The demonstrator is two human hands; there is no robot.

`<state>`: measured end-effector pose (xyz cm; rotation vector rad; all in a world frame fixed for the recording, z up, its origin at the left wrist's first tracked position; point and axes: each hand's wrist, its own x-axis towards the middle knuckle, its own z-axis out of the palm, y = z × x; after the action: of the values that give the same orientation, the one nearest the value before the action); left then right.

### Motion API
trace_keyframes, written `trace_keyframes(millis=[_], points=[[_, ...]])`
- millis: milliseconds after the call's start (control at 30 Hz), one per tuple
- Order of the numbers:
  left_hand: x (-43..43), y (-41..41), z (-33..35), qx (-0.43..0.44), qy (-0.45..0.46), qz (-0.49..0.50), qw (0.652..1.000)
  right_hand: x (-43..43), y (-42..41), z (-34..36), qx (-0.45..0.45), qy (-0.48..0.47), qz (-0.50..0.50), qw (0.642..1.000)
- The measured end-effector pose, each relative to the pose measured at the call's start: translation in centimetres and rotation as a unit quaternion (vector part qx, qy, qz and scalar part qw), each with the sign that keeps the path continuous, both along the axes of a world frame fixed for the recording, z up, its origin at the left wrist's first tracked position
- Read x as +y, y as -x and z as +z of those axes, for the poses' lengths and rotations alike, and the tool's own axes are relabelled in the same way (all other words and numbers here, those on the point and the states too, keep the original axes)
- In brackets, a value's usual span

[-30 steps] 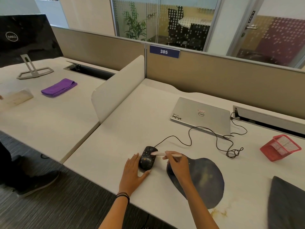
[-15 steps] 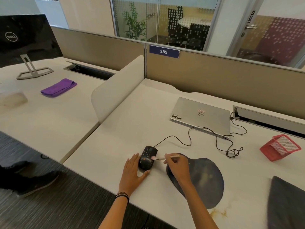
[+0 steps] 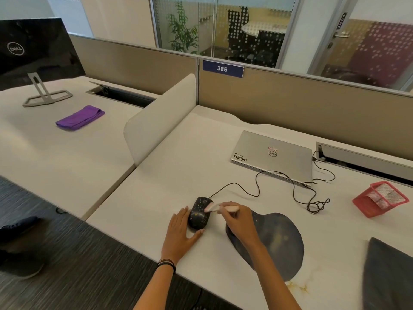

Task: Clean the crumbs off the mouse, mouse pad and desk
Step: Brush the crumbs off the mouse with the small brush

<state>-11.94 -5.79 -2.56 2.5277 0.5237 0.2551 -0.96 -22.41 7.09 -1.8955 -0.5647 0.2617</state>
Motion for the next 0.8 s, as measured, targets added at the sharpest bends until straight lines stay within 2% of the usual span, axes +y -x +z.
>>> trace_keyframes(millis=[167, 233, 433, 600, 800], points=[[0.0, 0.0, 0.1, 0.001, 0.0, -0.001, 1.0, 0.3, 0.5, -0.3, -0.008, 0.027, 0.04, 0.999], [0.0, 0.0, 0.1, 0.0, -0.001, -0.002, 1.0, -0.2, 0.3, -0.5, -0.009, 0.041, 0.032, 0.999], [0.0, 0.0, 0.2, 0.004, -0.001, -0.001, 1.0, -0.7, 0.4, -0.4, 0.004, -0.002, 0.016, 1.0], [0.0, 0.0, 0.3, 0.003, 0.004, 0.001, 1.0, -1.5, 0.8, -1.5, 0.011, 0.039, 0.02, 0.999], [0.0, 0.1, 0.4, 0.003, 0.002, -0.002, 1.0, -1.6, 1.5, -1.0, -0.002, -0.035, 0.032, 0.999]])
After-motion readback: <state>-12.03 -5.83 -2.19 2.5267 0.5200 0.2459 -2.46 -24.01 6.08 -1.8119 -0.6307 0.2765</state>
